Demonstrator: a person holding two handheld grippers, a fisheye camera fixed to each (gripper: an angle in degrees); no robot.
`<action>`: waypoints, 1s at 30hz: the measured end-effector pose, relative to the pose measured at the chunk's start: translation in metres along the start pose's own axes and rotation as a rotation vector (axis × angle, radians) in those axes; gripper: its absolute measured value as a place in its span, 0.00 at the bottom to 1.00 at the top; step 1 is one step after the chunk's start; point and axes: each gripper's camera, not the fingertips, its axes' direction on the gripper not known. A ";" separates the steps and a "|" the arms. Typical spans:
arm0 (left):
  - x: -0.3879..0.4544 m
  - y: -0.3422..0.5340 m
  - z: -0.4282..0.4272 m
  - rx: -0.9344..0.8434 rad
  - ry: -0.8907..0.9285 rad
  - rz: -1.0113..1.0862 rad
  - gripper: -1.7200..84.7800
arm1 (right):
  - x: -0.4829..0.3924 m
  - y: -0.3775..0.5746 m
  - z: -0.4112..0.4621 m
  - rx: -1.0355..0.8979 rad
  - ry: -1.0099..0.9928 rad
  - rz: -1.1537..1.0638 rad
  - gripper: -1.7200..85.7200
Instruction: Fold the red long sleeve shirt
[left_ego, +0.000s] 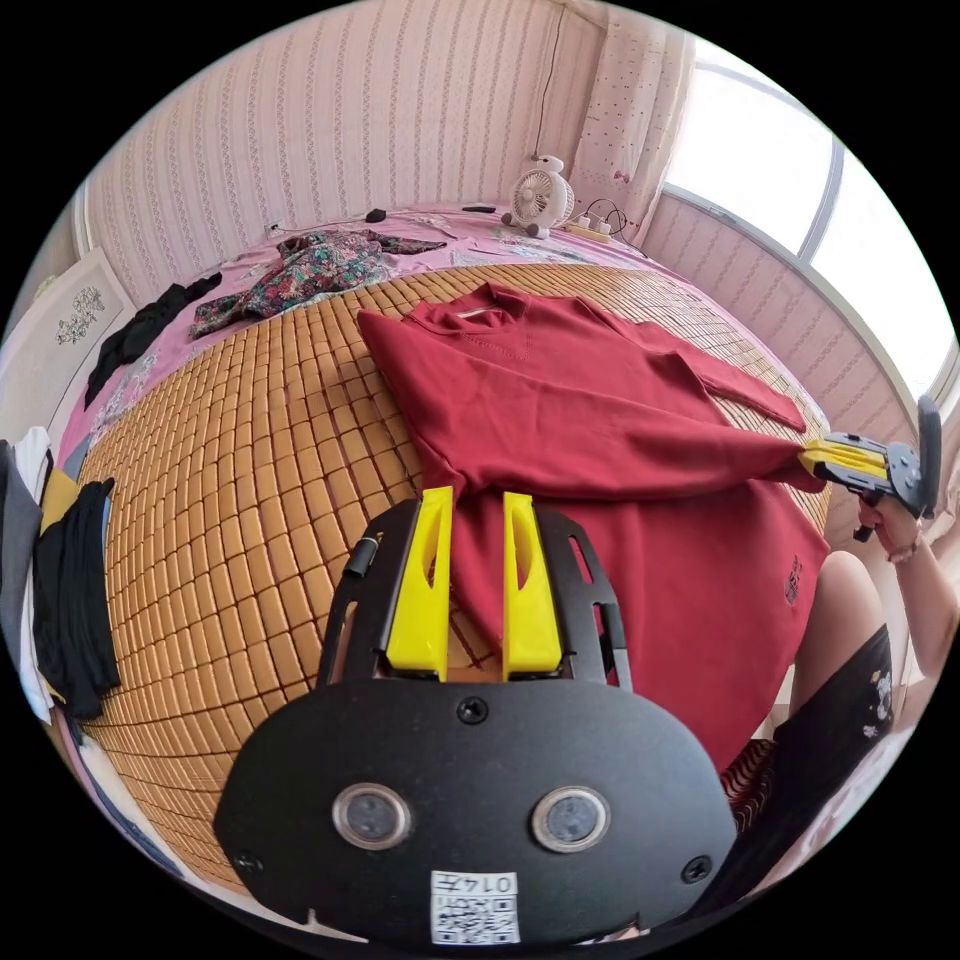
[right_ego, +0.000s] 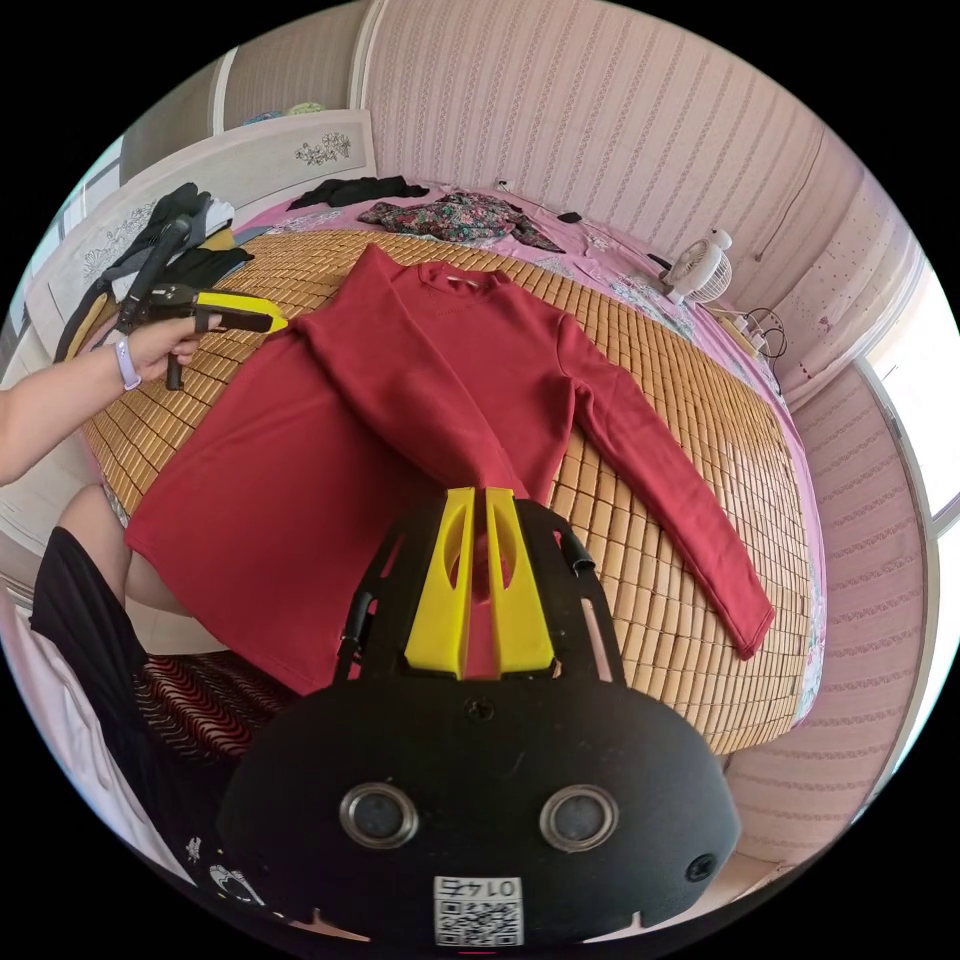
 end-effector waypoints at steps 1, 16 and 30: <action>0.000 -0.011 0.008 -0.007 -0.017 0.009 0.09 | -0.001 0.000 -0.001 0.001 0.000 0.002 0.02; -0.076 -0.010 0.028 -0.097 0.025 -0.162 0.07 | -0.050 0.001 0.023 -0.129 -0.120 -0.029 0.06; -0.079 0.069 0.006 -0.070 0.270 -0.264 0.11 | 0.064 0.013 0.006 -0.202 0.067 0.265 0.16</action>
